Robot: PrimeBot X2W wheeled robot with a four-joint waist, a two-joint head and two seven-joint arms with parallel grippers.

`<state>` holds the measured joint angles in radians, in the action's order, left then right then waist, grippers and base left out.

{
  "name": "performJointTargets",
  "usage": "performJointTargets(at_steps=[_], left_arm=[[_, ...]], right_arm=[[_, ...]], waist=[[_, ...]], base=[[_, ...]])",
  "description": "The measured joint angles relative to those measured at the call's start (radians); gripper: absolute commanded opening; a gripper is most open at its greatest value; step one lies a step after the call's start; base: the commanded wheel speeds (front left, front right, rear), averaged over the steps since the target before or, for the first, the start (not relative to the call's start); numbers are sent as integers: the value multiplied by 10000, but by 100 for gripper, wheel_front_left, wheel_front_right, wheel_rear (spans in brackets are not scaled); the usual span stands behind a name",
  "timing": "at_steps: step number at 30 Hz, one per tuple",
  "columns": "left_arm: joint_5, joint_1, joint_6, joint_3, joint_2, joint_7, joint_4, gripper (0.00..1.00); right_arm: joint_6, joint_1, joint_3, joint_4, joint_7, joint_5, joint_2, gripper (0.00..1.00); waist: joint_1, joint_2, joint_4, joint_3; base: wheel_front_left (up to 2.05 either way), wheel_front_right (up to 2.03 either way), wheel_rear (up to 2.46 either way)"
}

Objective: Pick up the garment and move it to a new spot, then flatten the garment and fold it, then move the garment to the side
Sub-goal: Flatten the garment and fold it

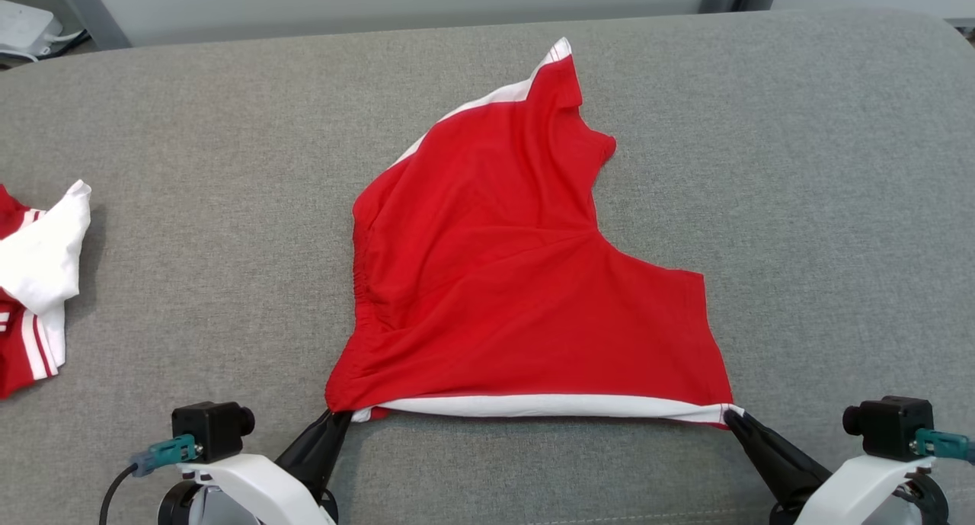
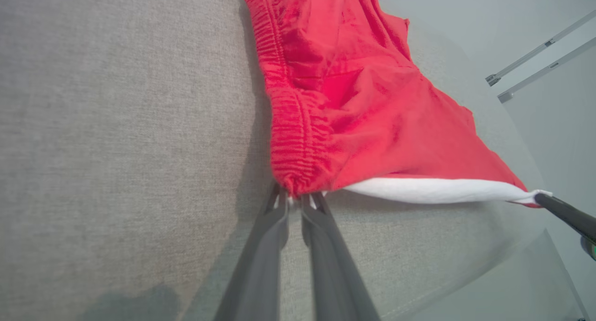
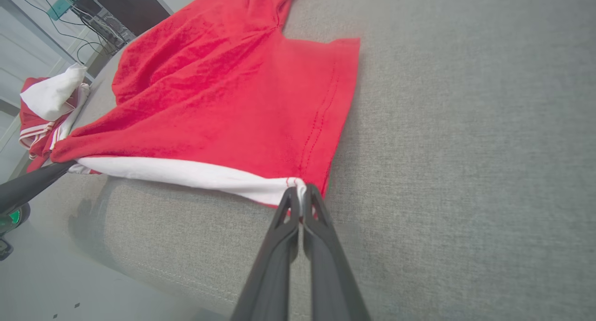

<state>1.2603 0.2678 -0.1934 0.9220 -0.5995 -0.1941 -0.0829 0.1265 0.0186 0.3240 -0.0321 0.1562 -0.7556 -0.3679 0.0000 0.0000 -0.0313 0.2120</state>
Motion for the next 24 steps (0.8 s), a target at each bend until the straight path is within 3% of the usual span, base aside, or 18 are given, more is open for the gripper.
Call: performJointTargets(at_steps=[10, 13, 16, 19, 22, 24], left_arm=[[79, 12, 92, 58, 127, 98, -123, 0], [90, 440, 545, 238, 98, 940, -307, 0], [679, 2276, 1611, 174, 211, 2713, -1210, 0], [1325, 5213, 2349, -481, 604, 4257, -3051, 0], [886, 8457, 2754, -1279, 834, 4029, -4502, 0], [297, 10208, 3020, -1572, 961, 3434, -4838, 0]], right_arm=[[0, 503, -598, 370, 483, 257, 520, 0], [-2, -10, -546, 13, 982, 290, 523, 0], [-2, -2886, 481, -1120, 1567, 830, -52, 0], [-2, -7485, 1446, -2685, 1655, 926, -192, 0], [2, -11707, 1801, -4303, 813, 1137, 81, 0], [2, -13633, 2021, -5139, 207, 1271, 213, 0]], waist=[[0, 0, 56, -106], [0, 0, 28, -74], [0, 0, -97, -153], [0, 0, -221, -242], [0, 0, -370, -280], [0, 0, -459, -180]], base=[[0, 0, 0], [0, 0, 0], [0, 0, 0], [0, 0, 0], [0, 0, 0], [0, 0, 0]])
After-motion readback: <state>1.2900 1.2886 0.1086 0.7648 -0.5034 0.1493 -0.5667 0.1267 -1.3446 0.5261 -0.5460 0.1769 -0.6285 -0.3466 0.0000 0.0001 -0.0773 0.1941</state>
